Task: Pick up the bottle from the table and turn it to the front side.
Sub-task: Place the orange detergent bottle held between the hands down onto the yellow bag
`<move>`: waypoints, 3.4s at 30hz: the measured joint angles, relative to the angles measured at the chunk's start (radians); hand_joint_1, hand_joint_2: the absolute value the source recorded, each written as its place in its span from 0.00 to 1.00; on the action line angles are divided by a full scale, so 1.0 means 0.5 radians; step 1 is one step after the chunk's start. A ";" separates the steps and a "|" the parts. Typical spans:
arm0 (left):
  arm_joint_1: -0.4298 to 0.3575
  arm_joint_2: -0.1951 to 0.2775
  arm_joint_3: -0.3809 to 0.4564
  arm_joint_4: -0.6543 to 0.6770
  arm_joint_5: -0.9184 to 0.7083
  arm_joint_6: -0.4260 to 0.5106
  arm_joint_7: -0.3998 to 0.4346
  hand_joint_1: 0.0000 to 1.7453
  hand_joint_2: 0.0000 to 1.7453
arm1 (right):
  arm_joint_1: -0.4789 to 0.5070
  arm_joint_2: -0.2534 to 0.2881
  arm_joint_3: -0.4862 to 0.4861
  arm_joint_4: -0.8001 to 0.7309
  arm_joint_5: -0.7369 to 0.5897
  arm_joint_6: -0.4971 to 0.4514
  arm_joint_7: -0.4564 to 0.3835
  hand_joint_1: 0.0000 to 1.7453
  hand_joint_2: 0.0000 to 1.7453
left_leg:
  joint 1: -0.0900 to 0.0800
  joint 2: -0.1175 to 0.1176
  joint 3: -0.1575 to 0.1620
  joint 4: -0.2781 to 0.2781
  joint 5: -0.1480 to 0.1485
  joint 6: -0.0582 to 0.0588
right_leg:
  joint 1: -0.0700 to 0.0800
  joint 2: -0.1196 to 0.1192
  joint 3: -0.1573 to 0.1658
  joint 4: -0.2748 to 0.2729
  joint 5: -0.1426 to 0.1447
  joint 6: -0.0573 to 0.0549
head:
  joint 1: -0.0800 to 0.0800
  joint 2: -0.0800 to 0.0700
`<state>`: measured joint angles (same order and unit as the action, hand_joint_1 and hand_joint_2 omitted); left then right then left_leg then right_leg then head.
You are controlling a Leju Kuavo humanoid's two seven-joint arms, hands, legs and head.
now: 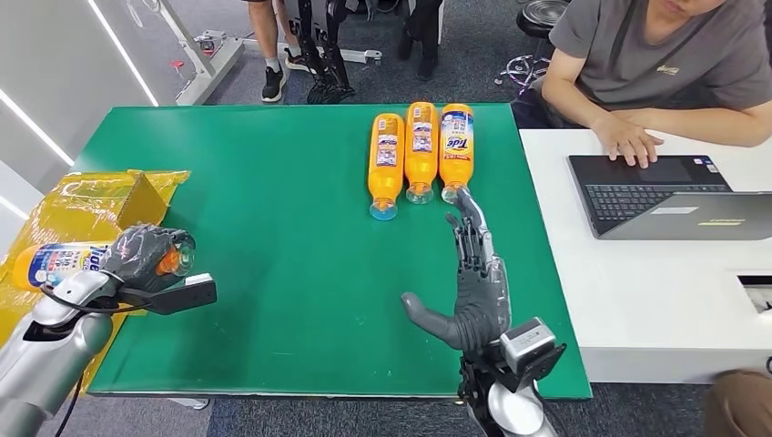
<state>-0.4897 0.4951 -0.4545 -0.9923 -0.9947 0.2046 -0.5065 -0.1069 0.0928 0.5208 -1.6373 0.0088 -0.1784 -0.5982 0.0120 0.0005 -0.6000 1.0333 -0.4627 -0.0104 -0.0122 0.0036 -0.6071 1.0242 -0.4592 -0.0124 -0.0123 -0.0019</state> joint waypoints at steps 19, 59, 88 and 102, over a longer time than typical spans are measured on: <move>-0.195 -0.126 -0.308 0.321 -0.171 0.068 -0.095 1.00 1.00 | 0.049 -0.014 -0.005 -0.035 0.056 -0.018 0.044 0.00 1.00 | -0.001 -0.001 0.000 0.001 0.000 0.000 | 0.000 -0.001 0.001 0.000 0.000 0.000 | 0.000 0.000; -0.531 -0.292 -0.626 0.993 -0.105 -0.080 -0.051 0.00 1.00 | 0.121 -0.048 0.031 -0.118 0.109 -0.119 0.089 0.00 1.00 | 0.000 -0.004 0.004 0.000 0.003 -0.002 | 0.000 -0.005 0.006 0.001 0.003 -0.003 | 0.000 0.000; -0.241 -0.022 -0.458 0.596 0.374 -0.172 -0.131 0.00 1.00 | 0.171 -0.063 0.027 -0.135 0.141 -0.190 0.086 0.00 1.00 | 0.000 0.004 0.004 -0.001 0.001 -0.002 | 0.000 0.004 0.003 0.001 0.002 -0.003 | 0.000 0.000; 0.199 0.166 -0.112 -0.160 0.386 -0.061 -0.073 0.00 1.00 | 0.198 -0.067 -0.005 -0.181 0.193 -0.173 0.139 0.00 1.00 | 0.000 0.001 0.003 -0.001 0.001 -0.002 | 0.000 0.001 0.003 0.001 0.001 -0.002 | 0.000 0.000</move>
<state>-0.3901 0.5779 -0.5106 -1.0725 -0.8018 0.1741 -0.5431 -0.0078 0.0595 0.5183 -1.7277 0.1052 -0.2647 -0.5285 0.0119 0.0010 -0.5984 1.0328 -0.4621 -0.0115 -0.0123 0.0041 -0.6057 1.0245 -0.4585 -0.0136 -0.0122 -0.0019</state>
